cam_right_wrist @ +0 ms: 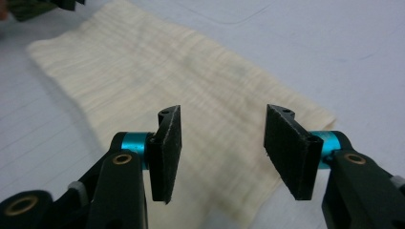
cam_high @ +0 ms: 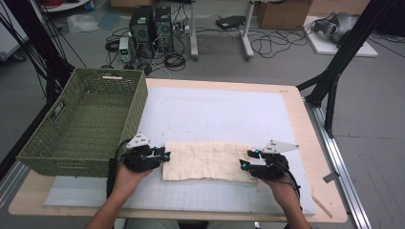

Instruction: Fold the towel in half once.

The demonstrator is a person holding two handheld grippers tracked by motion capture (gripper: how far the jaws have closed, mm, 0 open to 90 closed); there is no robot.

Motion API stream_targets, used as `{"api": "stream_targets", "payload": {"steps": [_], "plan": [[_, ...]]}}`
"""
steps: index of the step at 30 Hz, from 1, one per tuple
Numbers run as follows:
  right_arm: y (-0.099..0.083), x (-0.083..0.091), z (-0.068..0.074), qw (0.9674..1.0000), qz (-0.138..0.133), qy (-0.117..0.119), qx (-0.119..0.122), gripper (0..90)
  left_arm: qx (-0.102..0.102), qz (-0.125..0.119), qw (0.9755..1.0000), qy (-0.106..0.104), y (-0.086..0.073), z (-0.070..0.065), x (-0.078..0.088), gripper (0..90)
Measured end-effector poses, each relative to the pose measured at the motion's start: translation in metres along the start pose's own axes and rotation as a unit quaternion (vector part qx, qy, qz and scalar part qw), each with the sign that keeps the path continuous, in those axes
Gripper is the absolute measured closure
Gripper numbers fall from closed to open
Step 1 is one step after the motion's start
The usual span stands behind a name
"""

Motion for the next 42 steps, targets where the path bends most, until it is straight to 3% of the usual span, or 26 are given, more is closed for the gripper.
{"api": "stream_targets", "payload": {"steps": [2, 3, 4, 7, 9, 12, 13, 14, 15, 19, 20, 21, 25, 28, 29, 30, 31, 32, 33, 35, 39, 41, 42], "plan": [[0.006, -0.010, -0.005, 0.9998, 0.005, -0.017, 0.005, 51.7, 0.000, -0.011, 0.9999, 0.000, 0.007, 0.001, -0.009, 66.7], [0.009, -0.015, -0.007, 0.9997, 0.005, -0.024, 0.008, 55.9, -0.003, -0.004, 1.0000, -0.001, 0.009, 0.002, -0.014, 69.1], [0.011, -0.020, -0.009, 0.9995, 0.005, -0.029, 0.008, 60.3, -0.007, 0.003, 1.0000, 0.003, 0.011, 0.004, -0.020, 70.9], [0.016, -0.037, -0.013, 0.9992, 0.011, -0.039, -0.001, 68.7, 0.004, -0.008, 0.9997, 0.023, 0.017, 0.016, -0.031, 76.7], [0.018, -0.047, -0.017, 0.9988, 0.014, -0.046, -0.007, 69.7, 0.023, 0.005, 0.9991, 0.035, 0.016, 0.024, -0.037, 77.3], [0.019, -0.061, -0.018, 0.9984, 0.025, -0.048, -0.014, 70.9, 0.024, 0.018, 0.9988, 0.039, 0.013, 0.029, -0.042, 78.9], [0.017, -0.066, -0.018, 0.9981, 0.034, -0.049, -0.015, 70.9, 0.015, 0.040, 0.9981, 0.044, 0.007, 0.030, -0.049, 78.9], [0.017, -0.066, -0.018, 0.9981, 0.034, -0.049, -0.015, 70.9, 0.015, 0.040, 0.9981, 0.044, 0.007, 0.030, -0.049, 78.9], [0.011, -0.073, -0.020, 0.9969, 0.055, -0.054, -0.013, 71.8, 0.003, 0.052, 0.9971, 0.056, 0.003, 0.032, -0.051, 79.5], [0.007, -0.070, -0.030, 0.9958, 0.060, -0.067, -0.017, 73.0, -0.011, 0.046, 0.9941, 0.098, 0.005, 0.038, -0.052, 84.1], [0.005, -0.068, -0.033, 0.9952, 0.062, -0.073, -0.018, 73.0, -0.011, 0.046, 0.9941, 0.098, 0.005, 0.038, -0.052, 83.9], [0.003, -0.065, -0.037, 0.9950, 0.058, -0.078, -0.022, 72.8, -0.013, 0.047, 0.9925, 0.113, 0.005, 0.040, -0.052, 82.9], [-0.005, -0.054, -0.051, 0.9933, 0.050, -0.094, -0.045, 72.9, -0.012, 0.044, 0.9910, 0.126, 0.006, 0.041, -0.051, 80.3], [-0.005, -0.052, -0.052, 0.9927, 0.052, -0.094, -0.055, 71.0, 0.003, 0.036, 0.9916, 0.124, 0.008, 0.042, -0.048, 77.0], [-0.003, -0.049, -0.049, 0.9936, 0.045, -0.084, -0.061, 65.8, 0.017, 0.013, 0.9941, 0.107, 0.013, 0.042, -0.044, 73.2], [0.001, -0.047, -0.048, 0.9943, 0.031, -0.081, -0.061, 64.9, 0.017, 0.013, 0.9941, 0.107, 0.013, 0.042, -0.044, 70.0], [0.005, -0.043, -0.049, 0.9942, 0.019, -0.087, -0.060, 64.0, 0.024, -0.010, 0.9948, 0.099, 0.018, 0.043, -0.039, 67.7], [0.005, -0.043, -0.049, 0.9942, 0.019, -0.087, -0.060, 64.0, 0.024, -0.010, 0.9948, 0.099, 0.018, 0.043, -0.039, 66.1], [0.010, -0.038, -0.055, 0.9927, 0.007, -0.100, -0.067, 62.6, 0.029, -0.022, 0.9952, 0.091, 0.021, 0.044, -0.036, 64.4], [0.009, -0.038, -0.062, 0.9917, 0.006, -0.102, -0.078, 62.3, 0.021, -0.016, 0.9967, 0.076, 0.019, 0.042, -0.039, 60.5], [0.000, -0.048, -0.062, 0.9924, 0.036, -0.092, -0.074, 59.3, 0.022, 0.029, 0.9977, 0.058, 0.006, 0.040, -0.051, 52.2], [-0.005, -0.054, -0.062, 0.9919, 0.058, -0.093, -0.063, 59.3, 0.022, 0.036, 0.9971, 0.063, 0.006, 0.040, -0.052, 55.3], [-0.006, -0.054, -0.062, 0.9921, 0.057, -0.093, -0.063, 60.6, 0.023, 0.039, 0.9967, 0.067, 0.005, 0.040, -0.052, 66.6]]}}
Point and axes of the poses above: each handheld gripper's, and its own axes: x roughly backward along the jaws, y roughly out of its top, z roughly to its left, the point moved 8 cm from there along -x, roughly forward along the jaws, and after that the axes turned 6 degrees about -y, right-handed, at the moved point
